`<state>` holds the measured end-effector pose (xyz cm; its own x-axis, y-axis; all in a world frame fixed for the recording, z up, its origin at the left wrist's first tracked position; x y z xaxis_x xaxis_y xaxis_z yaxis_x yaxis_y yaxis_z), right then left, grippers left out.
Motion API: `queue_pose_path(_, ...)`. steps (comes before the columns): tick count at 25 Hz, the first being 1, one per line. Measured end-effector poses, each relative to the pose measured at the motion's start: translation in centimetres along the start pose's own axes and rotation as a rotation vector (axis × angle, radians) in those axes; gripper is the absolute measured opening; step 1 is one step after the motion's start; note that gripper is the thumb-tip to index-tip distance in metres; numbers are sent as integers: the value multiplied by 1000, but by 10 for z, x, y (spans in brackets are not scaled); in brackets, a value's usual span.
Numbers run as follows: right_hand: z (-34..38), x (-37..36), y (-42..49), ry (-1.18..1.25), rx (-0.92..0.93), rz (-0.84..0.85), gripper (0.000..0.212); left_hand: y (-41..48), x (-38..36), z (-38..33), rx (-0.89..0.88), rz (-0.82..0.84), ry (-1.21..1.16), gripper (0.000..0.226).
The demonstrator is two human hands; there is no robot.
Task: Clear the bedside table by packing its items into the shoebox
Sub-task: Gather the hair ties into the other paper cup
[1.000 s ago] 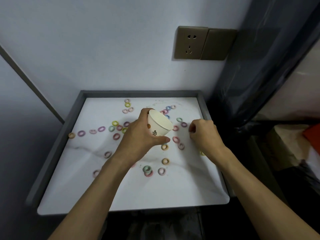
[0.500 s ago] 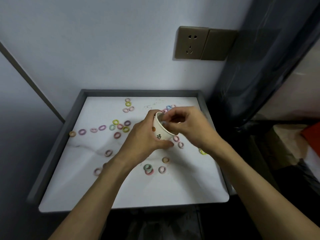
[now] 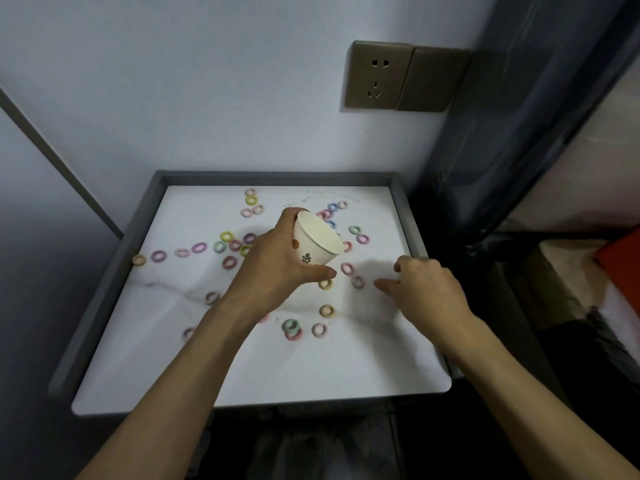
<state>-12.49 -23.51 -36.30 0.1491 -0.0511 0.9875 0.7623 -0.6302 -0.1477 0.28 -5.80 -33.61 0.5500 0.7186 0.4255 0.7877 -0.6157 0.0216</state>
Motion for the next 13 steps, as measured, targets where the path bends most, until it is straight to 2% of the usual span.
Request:
queue_pose_path(3, 10, -10, 8, 61, 14, -11, 62, 0, 0, 0, -7, -8, 6, 79)
queue_pose_path(5, 21, -12, 13, 94, 18, -50, 62, 1, 0, 1, -11, -20, -9, 77)
queue_pose_path(9, 46, -11, 19, 56, 125, -130, 38, 1, -1, 1, -20, -27, -11, 75)
queue_pose_path(13, 46, -11, 22, 52, 189, -139, 20, 0, 1, 2, -10, -11, -6, 75)
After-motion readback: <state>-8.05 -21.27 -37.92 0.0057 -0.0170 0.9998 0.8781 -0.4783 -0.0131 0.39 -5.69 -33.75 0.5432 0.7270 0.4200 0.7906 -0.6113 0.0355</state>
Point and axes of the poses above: each hand's wrist, its own y-axis towards the middle knuckle, its own x-axis out of the back of the hand, z = x × y, the point moved 5 cm from there along y, towards the middle knuckle, and after that the axes turned 12 degrees about -y, right-handed, at the moved point
